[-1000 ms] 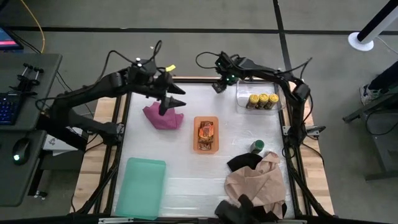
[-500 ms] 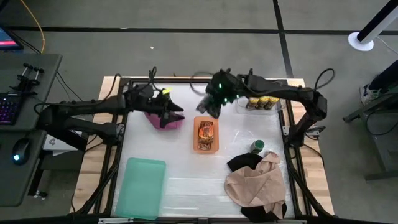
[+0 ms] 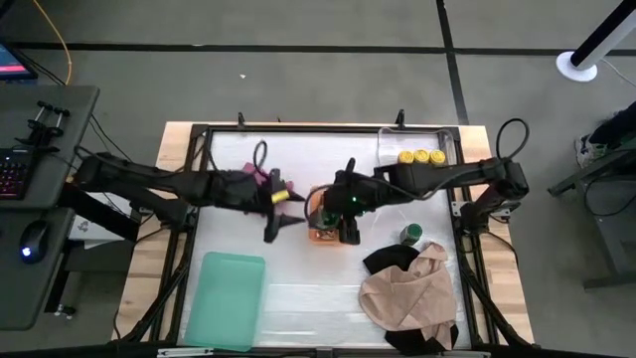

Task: Sort spices by type
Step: Put the top green seasoning bottle into the green bin

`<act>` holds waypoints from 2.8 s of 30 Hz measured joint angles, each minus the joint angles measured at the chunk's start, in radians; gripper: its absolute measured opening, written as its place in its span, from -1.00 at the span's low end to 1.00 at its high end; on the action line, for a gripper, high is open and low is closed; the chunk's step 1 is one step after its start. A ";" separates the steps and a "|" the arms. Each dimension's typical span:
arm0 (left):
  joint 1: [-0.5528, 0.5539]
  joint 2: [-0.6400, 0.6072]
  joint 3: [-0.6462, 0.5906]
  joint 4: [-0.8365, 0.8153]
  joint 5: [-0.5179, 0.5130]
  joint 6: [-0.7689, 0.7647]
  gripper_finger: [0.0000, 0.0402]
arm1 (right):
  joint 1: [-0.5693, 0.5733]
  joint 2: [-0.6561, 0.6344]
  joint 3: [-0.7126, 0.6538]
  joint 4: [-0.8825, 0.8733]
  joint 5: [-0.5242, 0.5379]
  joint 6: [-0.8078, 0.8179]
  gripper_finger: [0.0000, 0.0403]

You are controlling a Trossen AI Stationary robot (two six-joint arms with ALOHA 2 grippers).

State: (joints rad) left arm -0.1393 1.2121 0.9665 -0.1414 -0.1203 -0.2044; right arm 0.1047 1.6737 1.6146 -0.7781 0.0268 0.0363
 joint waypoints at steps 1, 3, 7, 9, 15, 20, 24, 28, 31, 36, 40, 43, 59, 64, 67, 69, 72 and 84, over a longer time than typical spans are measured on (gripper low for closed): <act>-0.022 0.017 0.017 -0.014 -0.012 0.000 0.28 | 0.011 0.000 0.000 0.006 0.009 0.000 -0.06; -0.062 0.054 0.050 -0.041 -0.042 0.005 0.31 | 0.029 0.000 0.000 0.026 0.036 -0.010 -0.06; -0.100 0.127 0.106 -0.059 -0.112 0.024 0.38 | 0.048 0.000 0.000 0.048 0.043 -0.007 -0.06; -0.100 0.154 0.129 -0.058 -0.134 0.025 0.42 | 0.050 0.000 0.000 0.047 0.043 0.007 -0.06; -0.090 0.192 0.142 -0.095 -0.166 0.024 0.50 | 0.050 0.000 0.000 0.100 0.043 0.022 -0.06; -0.090 0.180 0.141 -0.185 -0.166 0.015 0.50 | 0.051 0.000 0.000 0.109 0.051 0.028 -0.06; -0.090 0.162 0.141 -0.192 -0.170 0.014 0.50 | 0.051 0.000 0.000 0.110 0.052 0.040 -0.06; -0.090 0.163 0.141 -0.201 -0.167 0.055 0.50 | 0.050 0.000 0.000 0.136 0.052 0.044 -0.06; -0.083 0.169 0.142 -0.199 -0.142 0.057 0.46 | 0.051 0.000 0.000 0.148 0.052 0.053 -0.06; -0.063 0.169 0.141 -0.202 -0.130 0.058 0.19 | 0.050 0.000 0.000 0.146 0.062 0.045 -0.06; -0.055 0.164 0.141 -0.211 -0.112 0.067 -0.23 | 0.050 0.000 0.000 0.143 0.056 0.033 -0.06; -0.055 0.156 0.144 -0.260 -0.110 0.059 -0.24 | 0.051 0.003 0.000 0.148 0.076 0.034 0.06; -0.654 -0.184 -0.231 -0.202 -0.821 -0.711 -0.24 | -0.006 0.000 0.002 0.096 0.161 0.120 0.86; -0.837 -0.113 -0.270 -0.198 -1.035 -0.916 -0.24 | -0.032 0.000 0.002 0.124 0.111 0.178 0.87; -0.875 -0.049 -0.271 -0.246 -1.009 -0.993 -0.24 | -0.041 0.002 0.002 0.188 0.010 0.236 0.87; -0.893 -0.009 -0.271 -0.272 -0.981 -1.064 -0.24 | -0.038 0.010 0.002 0.232 -0.041 0.277 0.88; -0.944 0.061 -0.271 -0.295 -0.967 -1.187 -0.24 | -0.025 0.023 0.002 0.269 -0.058 0.323 0.88; -1.079 0.310 -0.271 -0.356 -0.998 -1.454 -0.24 | 0.040 0.101 0.001 0.416 -0.090 0.540 0.81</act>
State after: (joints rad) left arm -1.2179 1.5224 0.6952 -0.4975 -1.1184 -1.6586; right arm 0.1444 1.7747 1.6157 -0.3620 -0.0633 0.5761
